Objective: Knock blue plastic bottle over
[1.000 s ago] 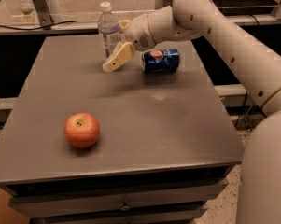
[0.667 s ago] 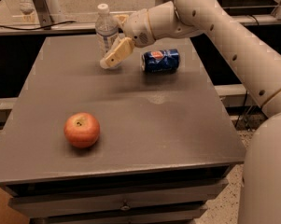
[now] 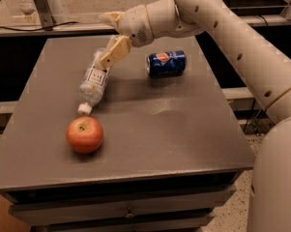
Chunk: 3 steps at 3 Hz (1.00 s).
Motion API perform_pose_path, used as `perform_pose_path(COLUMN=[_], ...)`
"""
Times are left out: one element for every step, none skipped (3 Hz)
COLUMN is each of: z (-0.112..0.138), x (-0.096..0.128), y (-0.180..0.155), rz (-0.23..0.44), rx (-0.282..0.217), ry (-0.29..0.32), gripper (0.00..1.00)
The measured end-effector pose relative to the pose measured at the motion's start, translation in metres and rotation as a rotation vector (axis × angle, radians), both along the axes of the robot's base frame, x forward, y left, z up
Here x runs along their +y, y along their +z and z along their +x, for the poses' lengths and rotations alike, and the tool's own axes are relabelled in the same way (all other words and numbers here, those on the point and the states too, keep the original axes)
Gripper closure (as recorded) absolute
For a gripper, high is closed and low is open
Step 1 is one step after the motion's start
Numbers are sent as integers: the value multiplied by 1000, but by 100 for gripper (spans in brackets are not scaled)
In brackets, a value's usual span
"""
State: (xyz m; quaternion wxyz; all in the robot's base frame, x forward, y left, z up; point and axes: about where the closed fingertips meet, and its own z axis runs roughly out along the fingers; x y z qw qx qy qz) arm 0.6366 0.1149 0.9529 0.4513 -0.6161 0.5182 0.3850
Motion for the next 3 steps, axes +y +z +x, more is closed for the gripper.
perform_pose_path(z=[-1, -1, 13], x=[0, -8, -45], y=[0, 3, 16], rz=[-1, 3, 21], rx=[1, -2, -43], ry=[0, -18, -117], gripper=[0, 0, 0])
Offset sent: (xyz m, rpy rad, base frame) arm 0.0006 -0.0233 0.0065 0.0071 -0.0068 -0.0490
